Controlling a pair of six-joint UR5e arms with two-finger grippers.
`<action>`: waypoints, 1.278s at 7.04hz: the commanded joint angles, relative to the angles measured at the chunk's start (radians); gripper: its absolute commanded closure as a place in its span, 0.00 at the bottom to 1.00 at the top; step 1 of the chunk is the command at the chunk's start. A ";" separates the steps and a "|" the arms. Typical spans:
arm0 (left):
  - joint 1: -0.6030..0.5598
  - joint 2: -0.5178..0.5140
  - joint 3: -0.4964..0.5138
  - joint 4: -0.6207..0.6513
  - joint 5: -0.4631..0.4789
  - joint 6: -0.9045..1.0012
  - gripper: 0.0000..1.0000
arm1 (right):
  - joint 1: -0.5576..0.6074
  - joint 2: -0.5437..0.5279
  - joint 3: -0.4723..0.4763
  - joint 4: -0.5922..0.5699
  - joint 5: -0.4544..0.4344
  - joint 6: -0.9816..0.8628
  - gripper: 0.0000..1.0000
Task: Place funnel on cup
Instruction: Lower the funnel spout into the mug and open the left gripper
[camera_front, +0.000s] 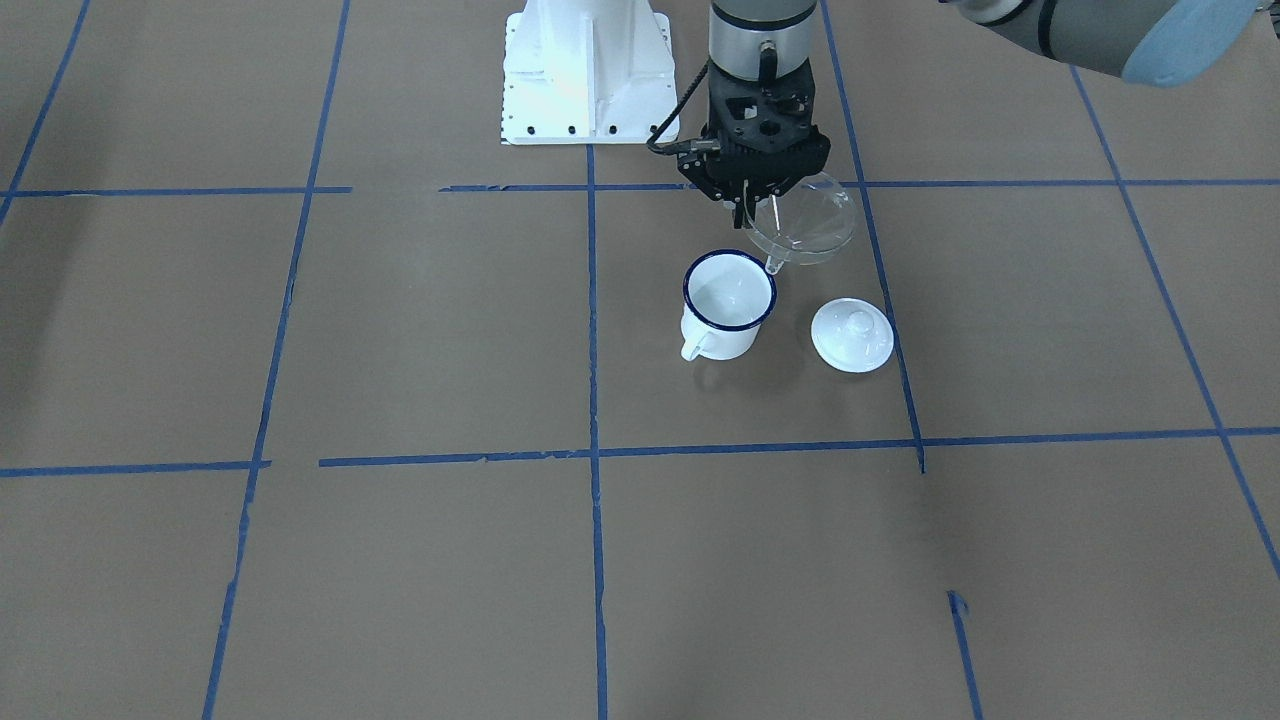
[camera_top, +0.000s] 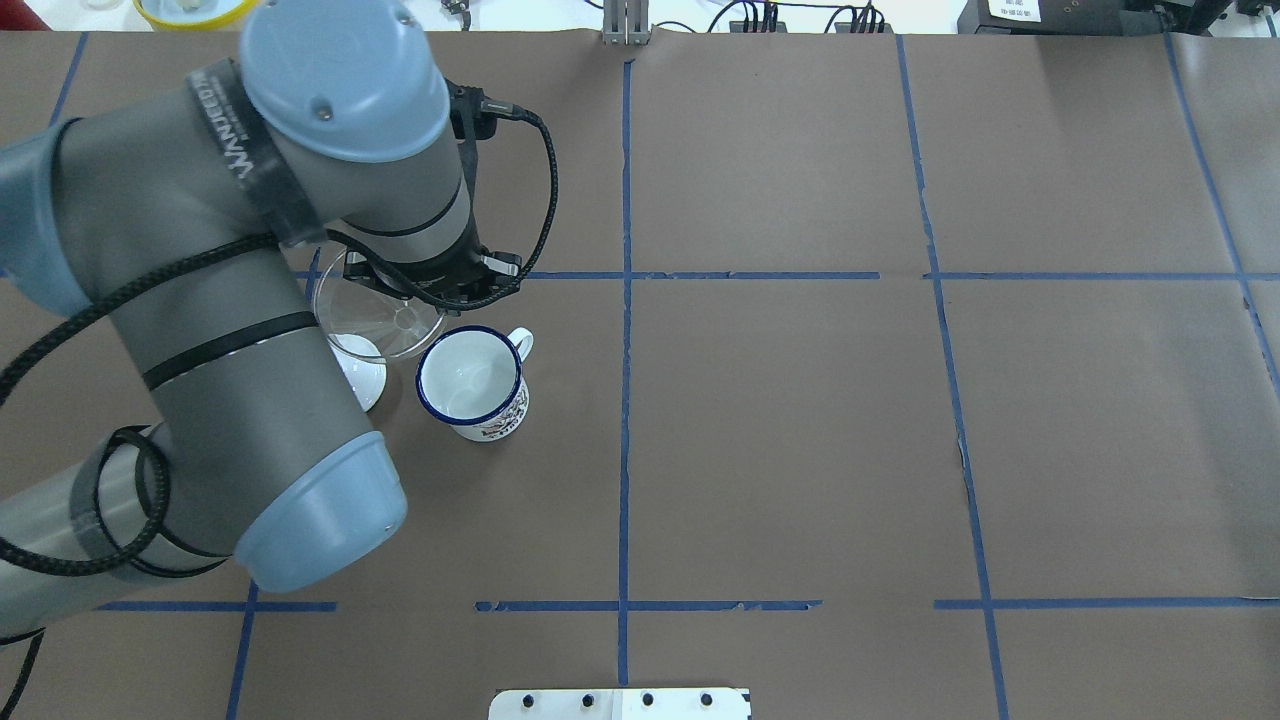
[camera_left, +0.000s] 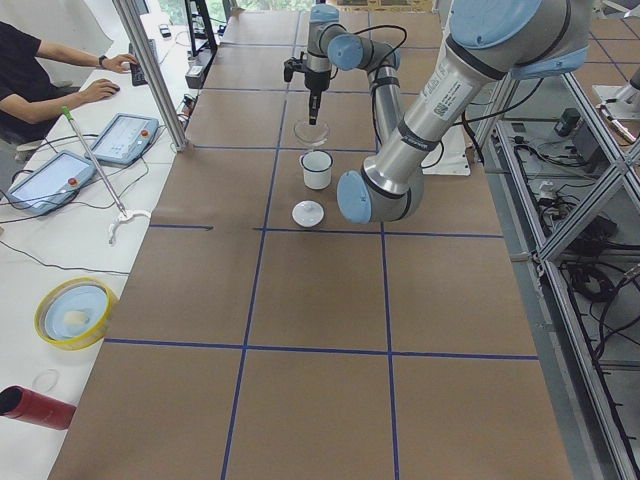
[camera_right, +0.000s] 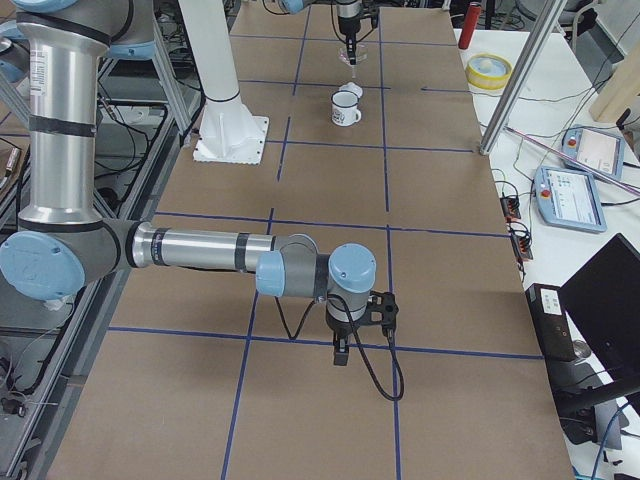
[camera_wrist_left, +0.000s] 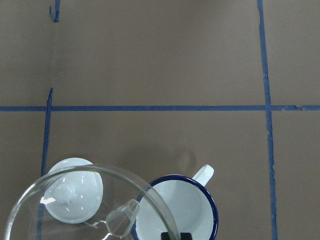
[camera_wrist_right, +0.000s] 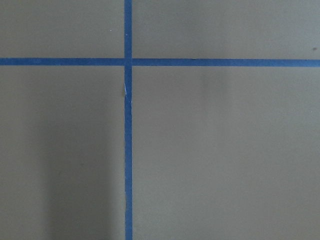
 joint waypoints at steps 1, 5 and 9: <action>0.007 -0.063 0.096 0.048 0.005 0.115 1.00 | 0.000 0.000 -0.001 0.000 0.000 0.000 0.00; 0.041 -0.089 0.231 -0.009 0.001 0.235 1.00 | 0.000 0.000 0.000 0.000 0.000 0.000 0.00; 0.088 -0.068 0.230 -0.042 -0.012 0.233 1.00 | 0.000 0.000 0.000 0.000 0.000 0.000 0.00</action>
